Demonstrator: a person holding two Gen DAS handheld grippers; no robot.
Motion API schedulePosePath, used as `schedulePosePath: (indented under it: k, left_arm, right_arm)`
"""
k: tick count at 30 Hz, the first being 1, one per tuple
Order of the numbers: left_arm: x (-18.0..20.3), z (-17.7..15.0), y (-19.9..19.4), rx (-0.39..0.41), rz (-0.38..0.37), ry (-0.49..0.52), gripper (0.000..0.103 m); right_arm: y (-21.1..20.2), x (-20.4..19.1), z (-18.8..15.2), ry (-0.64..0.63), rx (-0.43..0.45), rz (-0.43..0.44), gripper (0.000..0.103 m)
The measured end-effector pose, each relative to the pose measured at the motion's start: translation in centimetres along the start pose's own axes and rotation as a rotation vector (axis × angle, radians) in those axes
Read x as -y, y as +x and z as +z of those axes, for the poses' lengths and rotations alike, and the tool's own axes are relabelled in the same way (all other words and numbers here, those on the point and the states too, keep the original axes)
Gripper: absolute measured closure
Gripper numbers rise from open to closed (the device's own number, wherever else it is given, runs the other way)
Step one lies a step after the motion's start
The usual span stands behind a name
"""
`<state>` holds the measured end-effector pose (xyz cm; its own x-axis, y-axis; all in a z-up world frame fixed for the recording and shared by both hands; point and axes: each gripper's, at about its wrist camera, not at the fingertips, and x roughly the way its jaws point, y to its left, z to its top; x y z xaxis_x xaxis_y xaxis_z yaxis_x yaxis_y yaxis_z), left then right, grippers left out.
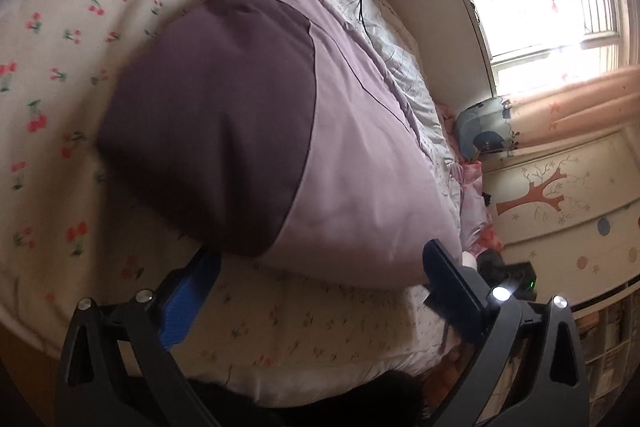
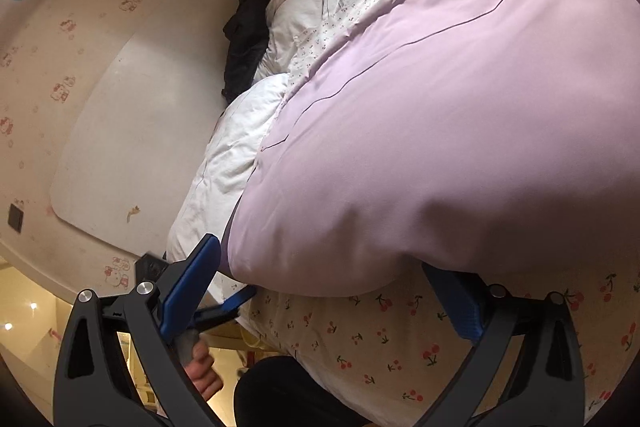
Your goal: Fold large clothes
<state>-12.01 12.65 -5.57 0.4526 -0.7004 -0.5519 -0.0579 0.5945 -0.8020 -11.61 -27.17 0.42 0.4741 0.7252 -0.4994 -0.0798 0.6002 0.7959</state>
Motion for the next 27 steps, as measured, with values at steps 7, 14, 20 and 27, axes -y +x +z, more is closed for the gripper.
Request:
schedulePosePath:
  k: [7, 14, 20, 27]
  left_arm:
    - [-2.5, 1.6, 3.9, -0.006, 0.037, -0.185, 0.006]
    - [-1.1, 1.2, 4.0, 0.049, 0.091, -0.151, 0.006]
    - [-2.6, 2.5, 3.4, 0.044, 0.064, -0.221, 0.006]
    - [-3.3, 3.2, 3.5, 0.062, 0.067, -0.251, 0.006]
  right_arm:
    - [-3.1, 2.4, -1.4, -0.051, -0.115, -0.099, 0.006]
    - [-13.4, 12.9, 0.9, 0.214, -0.044, -0.171, 0.006]
    - [-12.7, 18.2, 3.2, 0.356, -0.038, -0.050, 0.006]
    - [-12.5, 20.5, 6.0, 0.401, -0.025, 0.104, 0.006]
